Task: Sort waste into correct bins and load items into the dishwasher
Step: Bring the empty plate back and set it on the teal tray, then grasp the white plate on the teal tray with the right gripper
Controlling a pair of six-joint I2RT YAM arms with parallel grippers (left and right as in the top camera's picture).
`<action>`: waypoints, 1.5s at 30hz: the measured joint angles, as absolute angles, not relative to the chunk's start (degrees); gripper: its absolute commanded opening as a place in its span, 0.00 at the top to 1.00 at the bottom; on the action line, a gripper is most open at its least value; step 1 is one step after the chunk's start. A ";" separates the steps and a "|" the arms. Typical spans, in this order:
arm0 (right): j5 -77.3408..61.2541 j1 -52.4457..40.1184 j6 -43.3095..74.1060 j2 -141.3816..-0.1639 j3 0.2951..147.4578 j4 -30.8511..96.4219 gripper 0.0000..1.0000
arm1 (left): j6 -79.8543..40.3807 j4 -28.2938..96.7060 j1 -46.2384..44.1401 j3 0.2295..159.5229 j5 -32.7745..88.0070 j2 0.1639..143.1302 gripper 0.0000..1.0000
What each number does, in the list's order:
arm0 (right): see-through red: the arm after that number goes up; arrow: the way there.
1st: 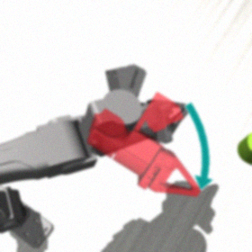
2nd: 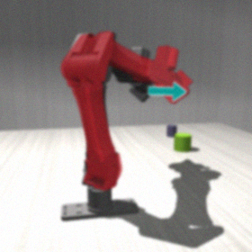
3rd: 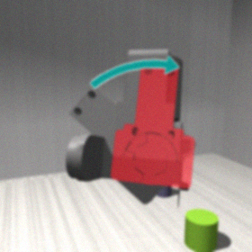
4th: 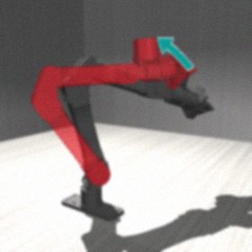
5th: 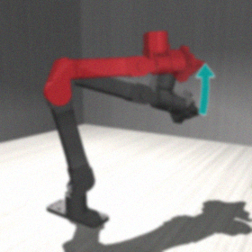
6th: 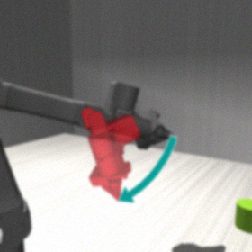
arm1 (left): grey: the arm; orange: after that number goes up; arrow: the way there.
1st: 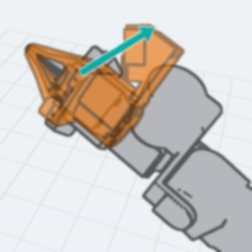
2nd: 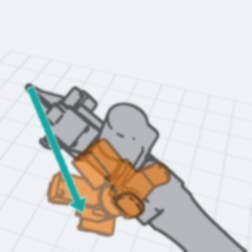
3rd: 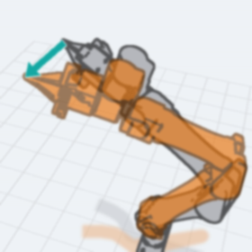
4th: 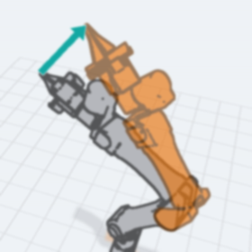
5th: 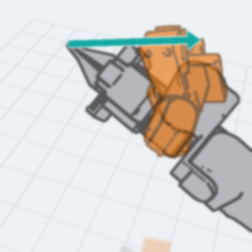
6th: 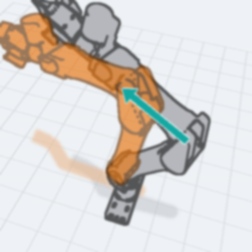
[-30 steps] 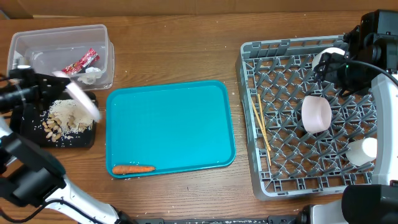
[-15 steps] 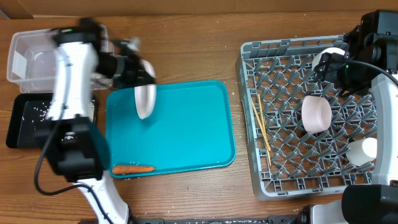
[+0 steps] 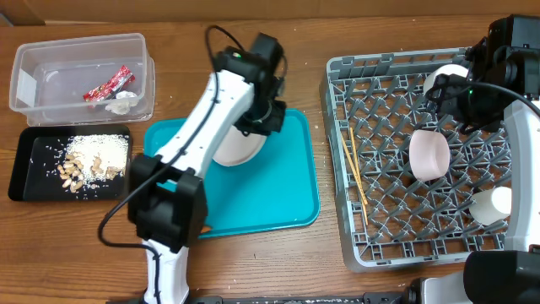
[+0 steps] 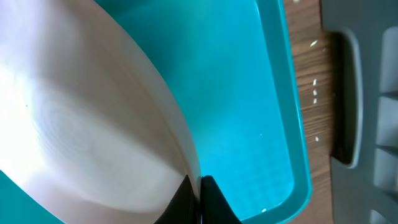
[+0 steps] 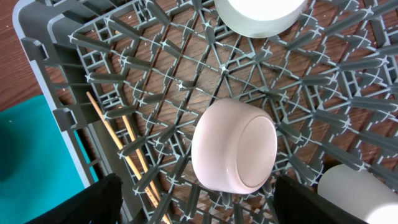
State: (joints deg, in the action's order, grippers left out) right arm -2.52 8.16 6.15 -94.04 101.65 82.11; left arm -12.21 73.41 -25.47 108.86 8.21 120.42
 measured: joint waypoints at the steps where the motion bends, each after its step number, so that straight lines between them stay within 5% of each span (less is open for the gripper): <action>1: -2.52 8.14 6.17 -94.04 101.65 82.08 0.17 | -12.32 73.41 -25.93 108.86 7.99 120.97 0.82; 3: -2.55 8.16 6.09 -94.04 101.65 82.04 0.10 | -12.64 73.43 -26.59 108.86 7.44 122.08 0.57; 5: -2.81 8.16 5.93 -94.04 101.65 81.62 0.00 | -12.73 73.49 -26.68 108.86 7.03 122.69 0.50; 18: -16.27 6.37 7.40 -94.04 102.15 66.28 0.07 | -14.76 77.47 -15.66 112.66 6.37 119.79 0.49; 29: -16.56 -18.22 9.52 -99.57 103.20 62.37 0.06 | -23.94 79.79 8.54 114.28 7.46 109.60 0.39; 45: -11.81 -30.52 14.35 -124.29 103.20 62.52 0.28 | -25.36 80.82 11.31 114.28 9.21 109.62 0.39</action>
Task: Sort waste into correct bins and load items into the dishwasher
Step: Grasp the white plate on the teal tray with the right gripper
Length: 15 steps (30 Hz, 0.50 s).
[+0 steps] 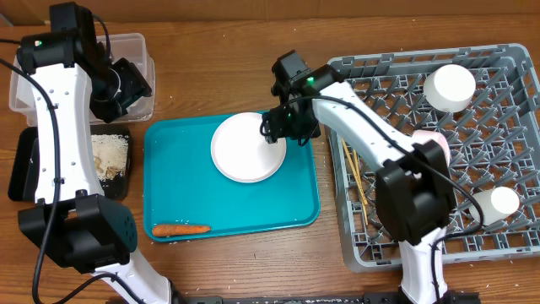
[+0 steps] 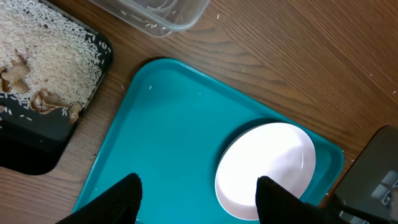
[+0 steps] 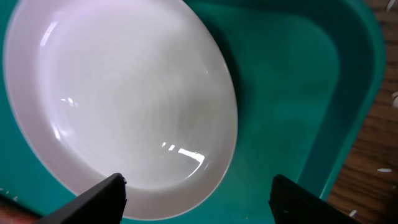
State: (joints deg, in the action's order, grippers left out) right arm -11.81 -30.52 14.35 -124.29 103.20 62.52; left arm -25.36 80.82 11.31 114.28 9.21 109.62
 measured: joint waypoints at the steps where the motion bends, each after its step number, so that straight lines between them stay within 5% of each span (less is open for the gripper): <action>1: -11.53 -30.52 14.74 -125.16 103.20 62.52 0.30 | -25.36 80.86 11.22 114.28 9.23 109.62 0.39; 6: -10.70 -30.50 16.03 -128.70 103.20 62.22 0.45 | -25.36 81.01 11.22 114.28 9.26 109.62 0.39; 11: -10.17 -30.50 16.05 -130.47 103.02 61.52 0.79 | -25.36 81.01 11.22 114.28 9.26 109.62 0.39; 15: -10.04 -30.50 16.53 -130.50 103.00 60.36 0.93 | -25.36 81.01 11.22 114.28 9.21 109.62 0.39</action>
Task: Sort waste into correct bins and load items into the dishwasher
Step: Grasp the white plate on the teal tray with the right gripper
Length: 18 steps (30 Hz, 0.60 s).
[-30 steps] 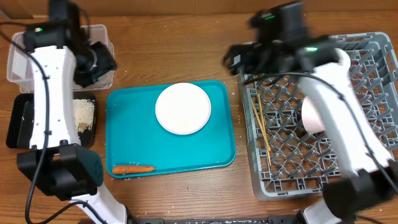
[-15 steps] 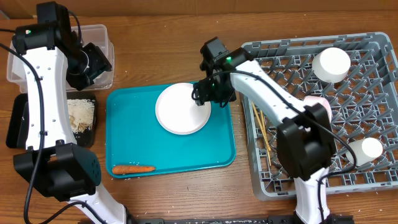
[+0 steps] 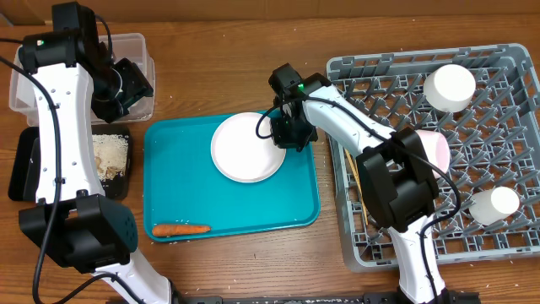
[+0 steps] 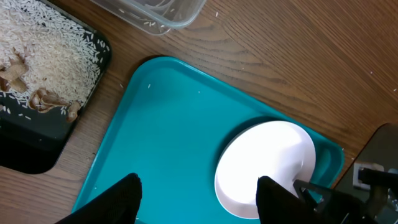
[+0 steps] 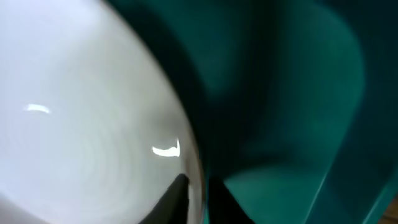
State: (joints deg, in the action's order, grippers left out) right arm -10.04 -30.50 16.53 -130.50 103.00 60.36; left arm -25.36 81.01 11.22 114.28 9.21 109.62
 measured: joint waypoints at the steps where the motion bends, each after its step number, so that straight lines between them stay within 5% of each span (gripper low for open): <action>1: -10.07 -30.50 16.60 -130.50 103.00 60.38 0.96 | -25.36 81.01 11.22 114.28 9.21 109.62 0.39; 18: -7.57 -23.53 14.57 -125.97 112.86 67.13 0.96 | -25.36 81.01 11.22 114.28 9.04 109.62 0.38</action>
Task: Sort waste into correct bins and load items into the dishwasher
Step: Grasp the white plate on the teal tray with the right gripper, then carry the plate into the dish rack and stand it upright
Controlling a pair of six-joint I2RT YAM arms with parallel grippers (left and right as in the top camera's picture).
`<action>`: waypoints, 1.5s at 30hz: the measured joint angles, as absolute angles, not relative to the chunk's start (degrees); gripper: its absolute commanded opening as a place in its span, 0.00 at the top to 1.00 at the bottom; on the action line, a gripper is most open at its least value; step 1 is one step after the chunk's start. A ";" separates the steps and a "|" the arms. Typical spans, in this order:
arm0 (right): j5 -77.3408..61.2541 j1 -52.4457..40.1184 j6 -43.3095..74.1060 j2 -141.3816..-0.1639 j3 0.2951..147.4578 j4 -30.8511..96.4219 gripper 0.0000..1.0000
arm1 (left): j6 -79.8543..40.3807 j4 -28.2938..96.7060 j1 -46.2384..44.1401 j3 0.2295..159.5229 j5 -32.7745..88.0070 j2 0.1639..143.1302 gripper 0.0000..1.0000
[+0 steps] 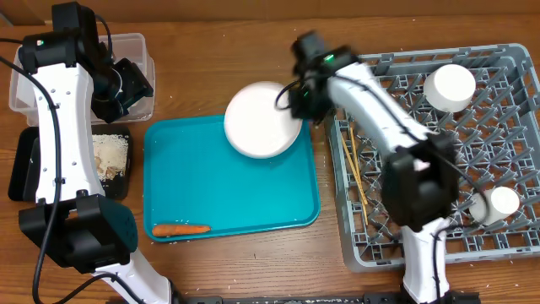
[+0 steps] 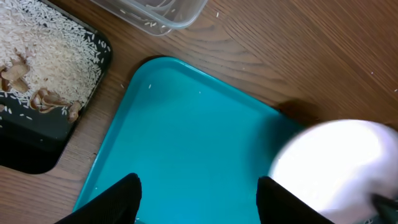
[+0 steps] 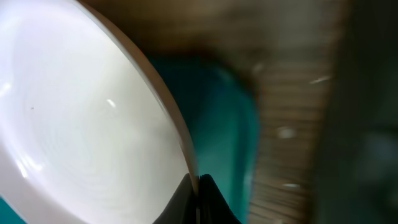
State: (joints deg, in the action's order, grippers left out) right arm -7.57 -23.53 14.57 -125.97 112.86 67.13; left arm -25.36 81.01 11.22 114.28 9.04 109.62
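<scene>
A white plate [image 1: 263, 120] hangs above the far right corner of the teal tray [image 1: 211, 198], with my right gripper [image 1: 297, 103] shut on its rim [image 3: 186, 158]. The plate [image 2: 333, 165] shows blurred in the left wrist view. An orange carrot [image 1: 180, 229] lies at the tray's near left. The grey dishwasher rack [image 1: 405, 211] at the right holds white cups [image 1: 449, 87], a pink bowl and wooden chopsticks [image 1: 356, 173]. My left gripper [image 2: 198, 199] is open, high above the tray's left side, beside the clear bin [image 1: 51, 72].
A black tray [image 1: 108, 160] of rice and food scraps sits at the left, below the clear plastic bin. Bare wood table [image 1: 228, 51] lies behind the teal tray and between it and the rack.
My right gripper, shut on the plate's right rim while it lay on the tray, has lifted it up and toward the rack. The left arm has not moved.
First my left gripper was shut on the plate's rim over the tray and the right gripper was over the rack. Later the plate lay on the tray, the left gripper open by the bins, the right open over it. The right then shut on its rim and now holds it raised.
</scene>
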 measured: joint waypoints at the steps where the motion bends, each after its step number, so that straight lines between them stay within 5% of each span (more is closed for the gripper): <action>1: -6.04 -22.26 14.11 -123.83 114.10 67.57 0.96 | -25.34 81.03 11.22 114.28 8.97 109.62 0.38; 9: 15.22 -13.63 12.16 -106.19 118.39 69.06 0.96 | -25.34 81.01 11.22 114.28 8.91 109.62 0.38; 19: 51.75 -6.42 18.65 -105.95 115.79 72.29 0.96 | -25.34 81.01 11.22 114.28 8.91 109.62 0.38; 31: 56.05 -7.97 31.53 -106.39 99.33 75.90 0.96 | -25.34 81.01 11.22 114.28 8.75 109.62 0.38; 45: 57.34 -13.02 34.68 -106.69 97.91 75.42 0.96 | -25.34 81.01 11.22 114.28 8.75 109.62 0.38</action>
State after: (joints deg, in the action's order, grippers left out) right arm 57.34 -13.02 34.68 -106.69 97.91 75.42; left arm -25.34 81.01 11.22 114.28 8.75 109.62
